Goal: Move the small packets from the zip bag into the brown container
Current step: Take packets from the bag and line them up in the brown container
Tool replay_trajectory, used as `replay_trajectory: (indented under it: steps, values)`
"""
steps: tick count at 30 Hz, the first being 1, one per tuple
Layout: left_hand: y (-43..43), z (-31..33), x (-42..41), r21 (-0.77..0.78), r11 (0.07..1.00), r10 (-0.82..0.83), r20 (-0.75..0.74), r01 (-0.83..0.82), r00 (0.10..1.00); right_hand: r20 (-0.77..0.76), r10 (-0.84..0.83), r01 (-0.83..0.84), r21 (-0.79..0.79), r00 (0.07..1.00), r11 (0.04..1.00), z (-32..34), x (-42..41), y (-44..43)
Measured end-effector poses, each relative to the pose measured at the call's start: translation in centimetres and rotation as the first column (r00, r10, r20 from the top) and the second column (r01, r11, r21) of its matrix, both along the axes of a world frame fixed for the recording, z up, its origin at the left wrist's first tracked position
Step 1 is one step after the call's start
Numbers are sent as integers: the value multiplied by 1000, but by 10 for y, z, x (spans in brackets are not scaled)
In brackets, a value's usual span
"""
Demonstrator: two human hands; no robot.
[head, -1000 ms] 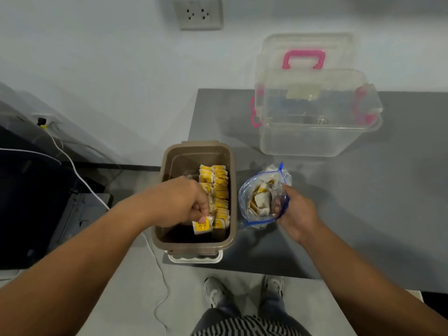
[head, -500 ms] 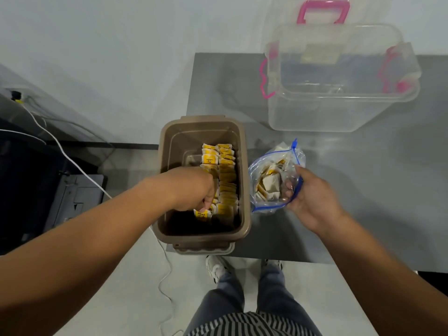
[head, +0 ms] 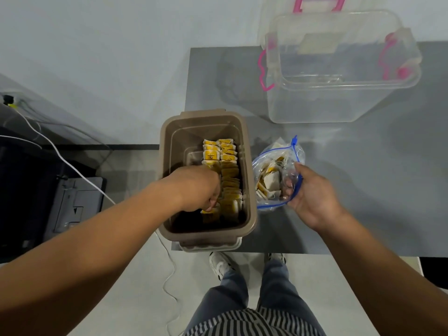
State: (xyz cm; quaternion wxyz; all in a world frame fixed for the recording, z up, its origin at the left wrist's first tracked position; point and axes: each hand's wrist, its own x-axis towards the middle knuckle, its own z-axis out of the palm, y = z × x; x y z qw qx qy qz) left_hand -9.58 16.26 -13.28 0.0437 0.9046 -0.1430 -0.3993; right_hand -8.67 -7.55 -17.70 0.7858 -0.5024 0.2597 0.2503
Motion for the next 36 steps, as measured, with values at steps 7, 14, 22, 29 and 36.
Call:
replay_trajectory:
  steps: [7,14,22,29,36]
  values:
    - [-4,19,-5,-19,1000,9,70,-8,998,30,21,-19,-48,999,999,2,-9,-5]
    - [-15,64,-3,-180,963,243,251,-201,937,-8,10,-10,-36,1000,999,2,-14,-19]
    - [-99,67,-1,-435,865,418,344,-252,841,-50,-1,-5,-127,999,992,-12,-6,-40]
    - [-158,18,15,-64,998,25,394,0,919,-65,93,-98,-78,994,992,-19,5,-61]
    - [-168,4,22,120,978,-202,384,168,901,-39,133,-135,-28,990,991,-24,10,-69]
